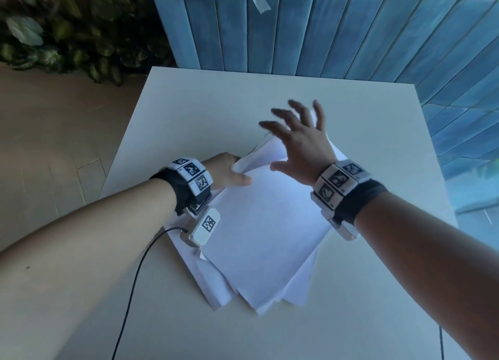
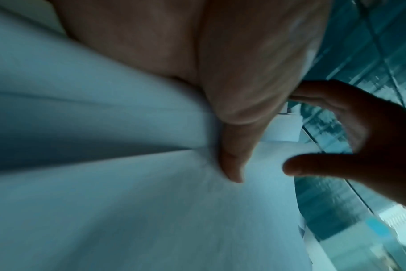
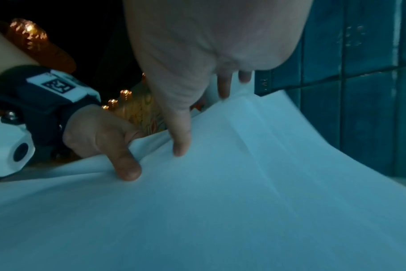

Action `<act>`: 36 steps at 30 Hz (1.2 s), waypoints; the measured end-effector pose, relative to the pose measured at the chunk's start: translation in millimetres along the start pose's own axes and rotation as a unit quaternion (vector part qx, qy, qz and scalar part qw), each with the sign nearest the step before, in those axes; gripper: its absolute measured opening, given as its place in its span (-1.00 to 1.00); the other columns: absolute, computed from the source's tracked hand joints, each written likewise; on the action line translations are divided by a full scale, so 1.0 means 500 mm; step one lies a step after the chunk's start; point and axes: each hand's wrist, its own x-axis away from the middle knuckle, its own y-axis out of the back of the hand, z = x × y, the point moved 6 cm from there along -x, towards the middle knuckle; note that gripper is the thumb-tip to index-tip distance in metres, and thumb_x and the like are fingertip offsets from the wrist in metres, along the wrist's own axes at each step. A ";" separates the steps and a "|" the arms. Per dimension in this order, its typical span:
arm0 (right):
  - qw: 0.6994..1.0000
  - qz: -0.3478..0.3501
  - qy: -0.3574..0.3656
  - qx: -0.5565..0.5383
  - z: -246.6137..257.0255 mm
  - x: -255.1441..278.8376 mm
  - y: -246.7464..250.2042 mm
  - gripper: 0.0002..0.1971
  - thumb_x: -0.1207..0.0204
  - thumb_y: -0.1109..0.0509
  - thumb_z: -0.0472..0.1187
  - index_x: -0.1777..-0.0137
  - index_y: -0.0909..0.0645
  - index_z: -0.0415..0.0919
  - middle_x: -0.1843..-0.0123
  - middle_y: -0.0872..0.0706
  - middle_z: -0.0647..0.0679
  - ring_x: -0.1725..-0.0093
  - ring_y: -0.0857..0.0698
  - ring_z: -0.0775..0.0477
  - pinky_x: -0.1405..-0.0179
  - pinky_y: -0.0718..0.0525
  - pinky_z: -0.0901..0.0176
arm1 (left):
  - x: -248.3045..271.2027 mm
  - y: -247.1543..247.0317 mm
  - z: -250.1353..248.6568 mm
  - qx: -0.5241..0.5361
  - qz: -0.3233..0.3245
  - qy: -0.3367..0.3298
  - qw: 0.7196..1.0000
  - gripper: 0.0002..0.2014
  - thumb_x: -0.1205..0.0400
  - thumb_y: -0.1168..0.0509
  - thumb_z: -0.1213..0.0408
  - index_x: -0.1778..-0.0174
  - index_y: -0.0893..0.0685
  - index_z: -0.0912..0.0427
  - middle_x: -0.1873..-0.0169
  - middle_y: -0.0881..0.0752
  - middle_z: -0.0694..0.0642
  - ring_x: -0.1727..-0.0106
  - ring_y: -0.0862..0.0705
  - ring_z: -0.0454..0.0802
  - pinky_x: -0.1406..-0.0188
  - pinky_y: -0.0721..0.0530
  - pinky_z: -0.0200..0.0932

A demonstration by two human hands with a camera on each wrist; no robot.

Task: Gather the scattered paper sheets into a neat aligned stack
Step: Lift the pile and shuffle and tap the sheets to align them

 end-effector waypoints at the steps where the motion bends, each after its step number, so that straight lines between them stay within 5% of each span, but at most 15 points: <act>1: 0.999 -0.036 -0.028 -0.017 -0.009 0.017 0.004 -0.09 -0.20 -0.62 0.08 -0.58 -0.33 0.11 -0.65 -0.32 -0.06 -0.69 -0.08 -0.27 -0.58 0.28 -0.29 | 0.012 0.002 0.012 0.013 -0.007 0.006 1.000 -0.53 -0.62 -0.36 0.07 -0.40 -0.57 0.23 -0.18 -0.61 0.01 -0.26 -0.54 -0.05 0.02 -0.25 -0.42; 5: 0.970 -0.075 -0.202 -0.109 -0.065 0.103 -0.013 0.15 -0.19 -0.63 0.15 -0.70 -0.01 0.05 -0.75 0.00 -0.10 -0.72 0.10 -0.29 -0.61 0.18 -0.28 | 0.051 -0.008 0.077 0.140 -0.008 0.041 0.989 -0.59 -0.56 -0.42 0.04 -0.25 -0.69 0.20 -0.15 -0.73 0.01 -0.20 -0.66 0.00 -0.15 -0.45 -0.28; 7: 0.934 -0.083 -0.284 -0.202 -0.089 0.154 -0.035 0.24 -0.17 -0.66 0.14 -0.71 0.09 -0.03 -0.75 0.07 -0.13 -0.72 0.09 -0.25 -0.64 0.08 -0.22 | 0.070 -0.023 0.107 0.227 -0.006 0.048 0.973 -0.59 -0.50 -0.48 0.02 -0.21 -0.73 0.14 -0.14 -0.78 0.01 -0.22 -0.70 0.00 -0.40 -0.51 -0.07; 10: 0.853 -0.048 -0.355 -0.379 -0.100 0.214 -0.080 0.32 -0.18 -0.71 0.01 -0.70 0.22 -0.14 -0.73 0.01 -0.13 -0.69 -0.14 -0.15 -0.62 -0.23 -0.15 | 0.102 -0.048 0.145 0.362 -0.021 0.055 0.930 -0.30 -0.14 -0.58 -0.29 -0.12 -0.77 0.03 -0.13 -0.81 -0.05 -0.24 -0.73 -0.03 -0.46 -0.50 0.08; 13: 0.732 0.039 -0.404 -0.548 -0.077 0.255 -0.124 0.13 -0.14 -0.75 -0.07 -0.64 -0.14 -0.16 -0.46 -0.56 -0.13 -0.21 -0.73 -0.11 -0.18 -0.69 -0.05 | 0.134 -0.063 0.160 0.411 -0.068 0.079 0.905 -0.42 -0.23 -0.60 -0.19 -0.06 -0.79 0.09 -0.03 -0.84 -0.09 -0.16 -0.75 -0.14 -0.40 -0.52 -0.02; 15: 0.699 0.088 -0.386 -0.596 -0.055 0.268 -0.138 -0.19 -0.10 -0.77 -0.10 -0.38 -0.56 -0.23 -0.18 -0.80 -0.17 -0.02 -0.83 -0.15 -0.08 -0.77 -0.10 | 0.153 -0.086 0.158 0.464 -0.076 0.097 0.877 -0.73 -0.45 -0.54 0.08 0.01 -0.77 0.12 0.11 -0.85 -0.13 -0.02 -0.77 -0.26 -0.28 -0.53 -0.15; 19: 0.706 0.127 -0.360 -0.596 -0.038 0.290 -0.148 -0.64 -0.29 -0.63 -0.38 -0.10 -0.72 -0.30 -0.02 -0.84 -0.28 -0.04 -0.82 -0.30 -0.19 -0.72 -0.24 | 0.175 -0.140 0.160 0.511 -0.082 0.131 0.846 -0.53 -0.49 -0.52 0.16 -0.27 -0.63 0.24 -0.22 -0.65 -0.04 -0.29 -0.54 -0.12 -0.32 -0.26 -0.16; 22: 0.694 0.162 -0.382 -0.588 -0.036 0.319 -0.176 -0.66 -0.36 -0.53 -0.49 -0.16 -0.67 -0.40 -0.05 -0.81 -0.36 -0.05 -0.79 -0.36 -0.22 -0.68 -0.29 | 0.187 -0.178 0.168 0.527 -0.083 0.143 0.834 -0.81 -0.58 -0.41 0.34 -0.10 -0.67 0.17 -0.03 -0.75 -0.03 -0.15 -0.66 -0.05 -0.21 -0.44 -0.20; 25: 0.646 0.136 -0.442 -0.607 -0.034 0.350 -0.199 -0.66 -0.41 -0.48 -0.50 -0.20 -0.61 -0.43 0.05 -0.79 -0.36 0.17 -0.80 -0.29 0.04 -0.79 -0.13 | 0.203 -0.200 0.176 0.539 -0.110 0.144 0.823 -0.88 -0.60 -0.37 0.41 0.01 -0.71 0.14 0.24 -0.84 -0.10 0.02 -0.74 -0.06 0.14 -0.67 -0.36; 27: 0.619 0.106 -0.474 -0.617 -0.031 0.364 -0.212 -0.69 -0.45 -0.46 -0.47 -0.18 -0.59 -0.34 0.13 -0.77 -0.32 0.31 -0.78 -0.22 0.16 -0.80 -0.08 | 0.209 -0.205 0.179 0.542 -0.140 0.149 0.815 -0.88 -0.60 -0.36 0.42 0.00 -0.69 0.15 0.15 -0.80 -0.07 -0.02 -0.72 -0.10 -0.08 -0.68 -0.24; 29: 0.610 0.079 -0.497 -0.612 -0.025 0.376 -0.223 -0.76 -0.49 -0.43 -0.40 -0.15 -0.59 -0.32 0.15 -0.74 -0.30 0.27 -0.73 -0.24 0.00 -0.73 -0.23 | 0.215 -0.209 0.168 0.549 -0.163 0.150 0.806 -0.80 -0.62 -0.34 0.43 -0.16 -0.64 0.24 -0.05 -0.68 -0.02 -0.14 -0.65 -0.11 -0.44 -0.43 -0.14; 32: 0.661 0.073 -0.469 -0.581 0.008 0.375 -0.224 -0.76 -0.37 -0.47 -0.18 0.01 -0.61 -0.27 0.08 -0.73 -0.33 0.12 -0.73 -0.33 -0.09 -0.67 -0.37 | 0.223 -0.220 0.160 0.549 -0.204 0.155 0.796 -0.66 -0.63 -0.34 0.39 -0.32 -0.58 0.35 -0.14 -0.65 0.07 -0.32 -0.61 0.04 -0.28 -0.44 -0.15; 34: 0.714 0.084 -0.435 -0.542 0.025 0.371 -0.214 -0.75 -0.39 -0.51 -0.14 0.01 -0.56 -0.18 0.02 -0.74 -0.26 0.05 -0.74 -0.30 -0.03 -0.72 -0.23 | 0.228 -0.227 0.157 0.528 -0.213 0.156 0.807 -0.81 -0.61 -0.38 0.27 -0.13 -0.69 0.17 -0.11 -0.75 0.10 -0.28 -0.69 0.13 -0.32 -0.57 -0.02; 36: 0.756 0.126 -0.411 -0.494 0.026 0.374 -0.207 -0.62 -0.40 -0.54 -0.12 -0.11 -0.51 -0.22 0.02 -0.70 -0.14 0.04 -0.72 -0.19 0.03 -0.69 -0.04 | 0.229 -0.228 0.154 0.475 -0.197 0.151 0.844 -0.69 -0.55 -0.44 0.10 -0.17 -0.67 0.11 -0.17 -0.74 0.07 -0.30 -0.67 0.10 -0.38 -0.55 0.02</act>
